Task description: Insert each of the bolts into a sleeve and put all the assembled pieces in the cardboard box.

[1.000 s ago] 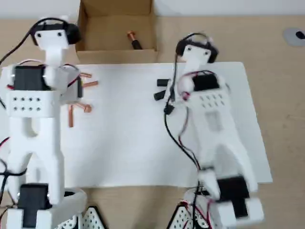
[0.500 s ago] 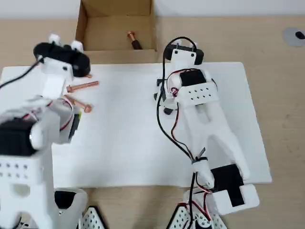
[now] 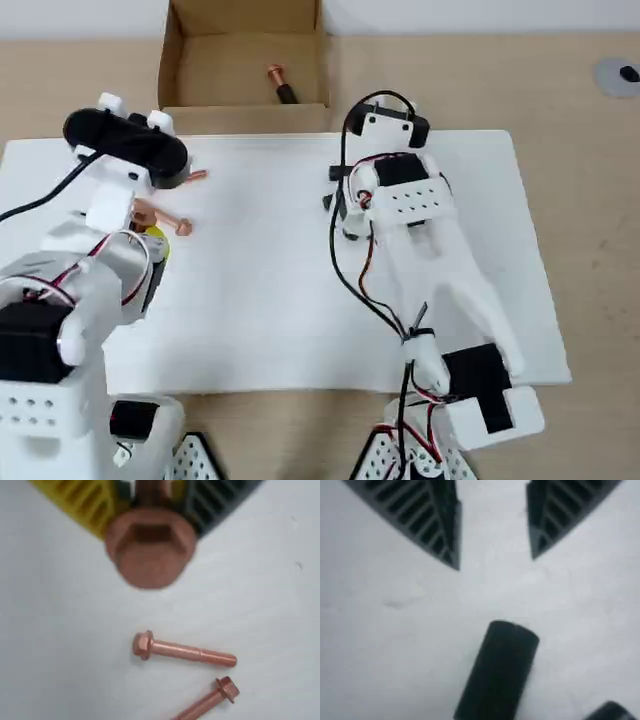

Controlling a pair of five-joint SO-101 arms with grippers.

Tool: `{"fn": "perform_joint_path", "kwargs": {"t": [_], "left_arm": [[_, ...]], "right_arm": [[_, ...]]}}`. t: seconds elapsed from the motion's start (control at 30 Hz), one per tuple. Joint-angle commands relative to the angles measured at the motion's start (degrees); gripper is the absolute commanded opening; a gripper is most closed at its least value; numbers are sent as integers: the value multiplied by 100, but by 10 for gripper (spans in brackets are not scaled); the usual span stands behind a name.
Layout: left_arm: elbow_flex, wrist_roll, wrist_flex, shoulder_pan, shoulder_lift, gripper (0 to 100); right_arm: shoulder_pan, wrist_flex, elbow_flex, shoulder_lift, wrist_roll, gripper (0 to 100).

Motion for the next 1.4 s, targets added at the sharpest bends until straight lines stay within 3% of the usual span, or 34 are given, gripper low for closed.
{"fn": "perform_joint_path", "kwargs": {"t": [0.0, 0.6, 0.93, 1.37], "left_arm": [[-26, -18, -132, 70, -163, 7], [-70, -44, 62, 53, -1059, 5], [-26, -53, 62, 62, -1042, 5], [-26, -53, 70, 35, -1068, 5]], "right_arm": [[-48, -167, 31, -31, -79, 123], [567, -703, -338, 1385, -44, 123], [119, 580, -1525, 1077, -79, 123], [163, -519, -1727, 2070, -26, 123]]}}
